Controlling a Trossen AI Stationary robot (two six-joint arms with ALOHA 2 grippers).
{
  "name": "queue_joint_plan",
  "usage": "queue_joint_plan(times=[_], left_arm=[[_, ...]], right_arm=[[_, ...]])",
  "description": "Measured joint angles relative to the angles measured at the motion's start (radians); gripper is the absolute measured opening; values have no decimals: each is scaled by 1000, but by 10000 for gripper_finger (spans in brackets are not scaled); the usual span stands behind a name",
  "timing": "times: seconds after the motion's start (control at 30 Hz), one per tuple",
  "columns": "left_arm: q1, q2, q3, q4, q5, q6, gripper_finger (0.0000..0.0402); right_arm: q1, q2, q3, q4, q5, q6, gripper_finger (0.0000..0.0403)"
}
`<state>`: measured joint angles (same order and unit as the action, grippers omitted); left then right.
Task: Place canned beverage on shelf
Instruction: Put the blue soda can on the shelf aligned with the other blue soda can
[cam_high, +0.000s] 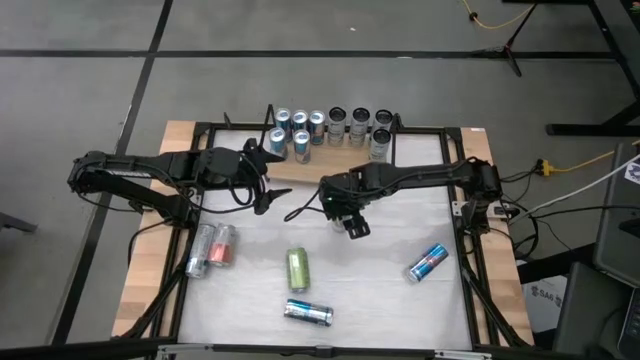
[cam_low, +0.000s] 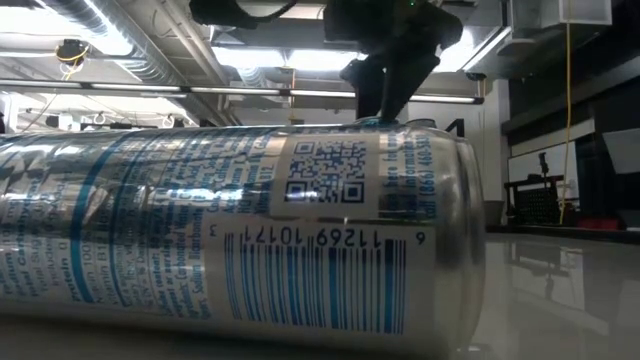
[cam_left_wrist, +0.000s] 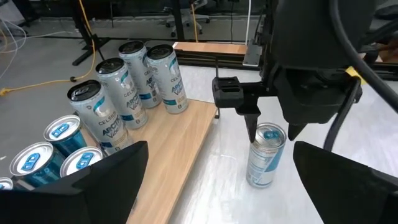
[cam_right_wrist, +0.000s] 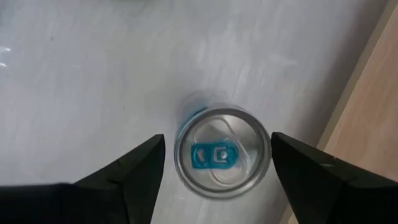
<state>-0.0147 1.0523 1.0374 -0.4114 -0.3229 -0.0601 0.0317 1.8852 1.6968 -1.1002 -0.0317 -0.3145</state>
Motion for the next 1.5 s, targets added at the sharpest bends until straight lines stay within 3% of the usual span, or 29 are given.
queue_joint_plan(times=[0.5,0.8,1.5], left_arm=[[0,0,0,1,0,-12,396],[0,0,0,1,0,-15,396],[0,0,0,1,-1,-15,396]], right_arm=[[1,-21,0,-15,-3,35,280],[1,-20,-1,-10,65,44,280],[1,-18,-138,111,65,76,280]])
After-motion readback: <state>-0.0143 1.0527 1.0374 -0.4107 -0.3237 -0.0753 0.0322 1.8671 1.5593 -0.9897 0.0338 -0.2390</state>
